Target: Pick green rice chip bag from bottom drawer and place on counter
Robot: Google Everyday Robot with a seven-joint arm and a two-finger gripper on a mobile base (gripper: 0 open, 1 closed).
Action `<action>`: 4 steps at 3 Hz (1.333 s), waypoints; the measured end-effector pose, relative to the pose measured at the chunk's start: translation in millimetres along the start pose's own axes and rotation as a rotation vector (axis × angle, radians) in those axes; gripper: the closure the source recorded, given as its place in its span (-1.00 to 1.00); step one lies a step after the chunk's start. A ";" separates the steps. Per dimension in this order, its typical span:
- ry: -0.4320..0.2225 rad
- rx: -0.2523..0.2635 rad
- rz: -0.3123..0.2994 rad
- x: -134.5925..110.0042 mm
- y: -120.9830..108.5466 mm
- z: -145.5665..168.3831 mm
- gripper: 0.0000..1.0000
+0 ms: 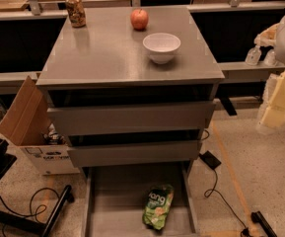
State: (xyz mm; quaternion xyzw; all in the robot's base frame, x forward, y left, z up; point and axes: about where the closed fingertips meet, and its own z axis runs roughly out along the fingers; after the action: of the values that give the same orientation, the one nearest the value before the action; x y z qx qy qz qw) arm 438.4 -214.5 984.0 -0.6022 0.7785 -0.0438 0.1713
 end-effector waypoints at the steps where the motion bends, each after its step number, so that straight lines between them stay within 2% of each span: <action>1: 0.000 0.000 0.000 0.0 0.0 0.0 -1.00; 2: -0.016 -0.011 0.040 -3.3 3.0 23.8 -1.00; 3: -0.032 -0.020 0.142 -14.3 17.4 95.4 -1.00; 4: -0.054 -0.014 0.187 -23.8 24.4 154.6 -1.00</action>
Offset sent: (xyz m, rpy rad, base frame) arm 0.0167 0.0190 -0.0675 0.0854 0.0499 -0.0860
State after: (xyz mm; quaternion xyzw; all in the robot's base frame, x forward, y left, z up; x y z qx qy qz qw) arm 470.5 -163.9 837.4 -0.5291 0.8266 -0.0060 0.1915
